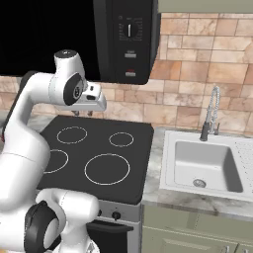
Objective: Place the pan on the rear left burner on the stove. Then place the tomato and the onion in the pan and turn on the rear left burner.
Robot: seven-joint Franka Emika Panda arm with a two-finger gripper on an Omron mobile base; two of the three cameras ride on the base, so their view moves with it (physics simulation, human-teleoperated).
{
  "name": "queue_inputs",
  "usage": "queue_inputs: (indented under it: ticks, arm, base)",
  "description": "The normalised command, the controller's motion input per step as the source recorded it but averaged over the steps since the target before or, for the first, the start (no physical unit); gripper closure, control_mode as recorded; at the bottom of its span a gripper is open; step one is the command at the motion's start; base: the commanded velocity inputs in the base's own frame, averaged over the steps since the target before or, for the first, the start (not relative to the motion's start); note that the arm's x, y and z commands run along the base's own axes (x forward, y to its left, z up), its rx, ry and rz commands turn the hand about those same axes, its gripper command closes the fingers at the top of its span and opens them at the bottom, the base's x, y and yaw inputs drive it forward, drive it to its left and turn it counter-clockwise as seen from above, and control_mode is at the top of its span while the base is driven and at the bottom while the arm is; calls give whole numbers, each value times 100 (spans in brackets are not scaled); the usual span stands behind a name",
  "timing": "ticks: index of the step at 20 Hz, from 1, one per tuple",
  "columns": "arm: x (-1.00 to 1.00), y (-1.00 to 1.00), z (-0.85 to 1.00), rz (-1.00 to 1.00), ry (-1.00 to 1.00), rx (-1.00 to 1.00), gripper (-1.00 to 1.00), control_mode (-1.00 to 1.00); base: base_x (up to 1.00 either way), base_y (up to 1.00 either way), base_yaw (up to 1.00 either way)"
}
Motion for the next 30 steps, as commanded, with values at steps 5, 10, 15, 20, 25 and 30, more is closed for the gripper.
queue_inputs:
  ticks: [5,10,15,20,25,30]
  arm:
    - [-9,7,0,0,-3,0,-100,-100]
    - [-5,33,0,0,0,0,-100,-100]
    - [0,43,0,0,2,0,-100,-100]
    - [0,53,0,0,10,0,-100,-100]
    - [0,52,0,0,10,0,-100,-100]
    - [0,53,0,0,15,0,-100,-100]
  base:
    - [0,0,0]
    - [0,0,0]
    - [0,0,0]
    - [0,0,0]
    - [0,0,0]
    - [0,0,0]
